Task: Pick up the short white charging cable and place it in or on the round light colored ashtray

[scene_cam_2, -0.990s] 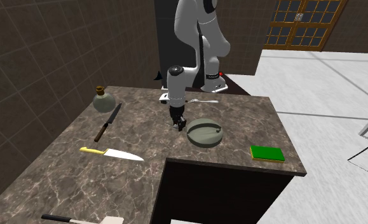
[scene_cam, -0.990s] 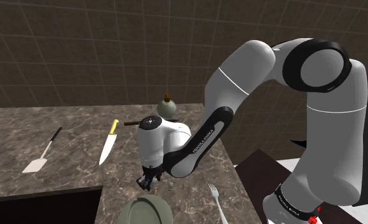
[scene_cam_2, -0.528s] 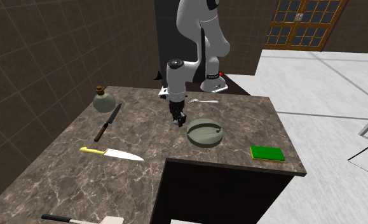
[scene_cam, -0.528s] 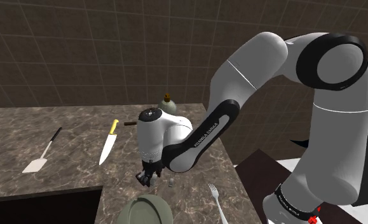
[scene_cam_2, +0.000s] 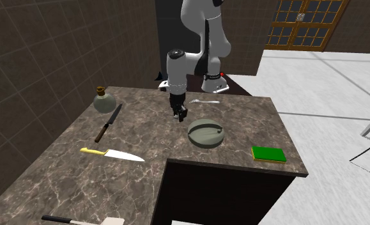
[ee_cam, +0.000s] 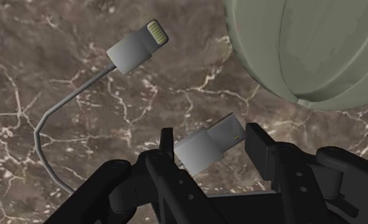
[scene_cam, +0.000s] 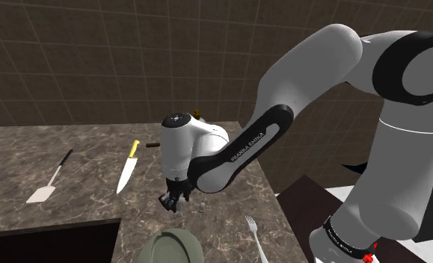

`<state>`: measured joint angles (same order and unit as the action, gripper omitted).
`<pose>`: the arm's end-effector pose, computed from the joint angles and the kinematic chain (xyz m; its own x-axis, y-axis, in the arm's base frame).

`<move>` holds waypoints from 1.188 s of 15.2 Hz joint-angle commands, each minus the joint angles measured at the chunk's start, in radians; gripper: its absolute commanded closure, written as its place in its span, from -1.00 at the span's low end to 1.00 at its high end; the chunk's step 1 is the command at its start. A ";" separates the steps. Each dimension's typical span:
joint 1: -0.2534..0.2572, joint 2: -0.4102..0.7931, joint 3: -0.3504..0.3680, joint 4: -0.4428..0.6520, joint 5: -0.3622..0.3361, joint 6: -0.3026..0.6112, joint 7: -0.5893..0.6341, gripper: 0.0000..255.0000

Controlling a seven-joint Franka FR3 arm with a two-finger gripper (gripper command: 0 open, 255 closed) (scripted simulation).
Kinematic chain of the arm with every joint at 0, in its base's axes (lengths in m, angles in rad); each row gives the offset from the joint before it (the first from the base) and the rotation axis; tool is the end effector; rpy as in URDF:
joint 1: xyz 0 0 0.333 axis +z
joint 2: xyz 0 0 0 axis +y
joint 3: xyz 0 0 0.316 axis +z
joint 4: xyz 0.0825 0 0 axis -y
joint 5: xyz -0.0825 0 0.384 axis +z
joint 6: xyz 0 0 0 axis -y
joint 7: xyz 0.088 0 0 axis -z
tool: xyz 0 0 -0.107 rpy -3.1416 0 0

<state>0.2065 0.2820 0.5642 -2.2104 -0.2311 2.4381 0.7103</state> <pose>0.3955 0.3828 0.2696 0.9759 0.2180 0.0004 0.2180 -0.9759 -0.0010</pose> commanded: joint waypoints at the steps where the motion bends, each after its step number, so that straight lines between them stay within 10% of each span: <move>1: -0.007 -0.021 0.010 0.003 0.020 -0.021 -0.013 1.00; 4: -0.017 -0.054 0.022 0.010 0.049 -0.054 -0.033 1.00; 18: 0.266 0.085 0.079 0.190 -0.060 -0.140 0.349 1.00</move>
<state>0.4509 0.3551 0.6410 -2.0351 -0.2828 2.3047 1.0321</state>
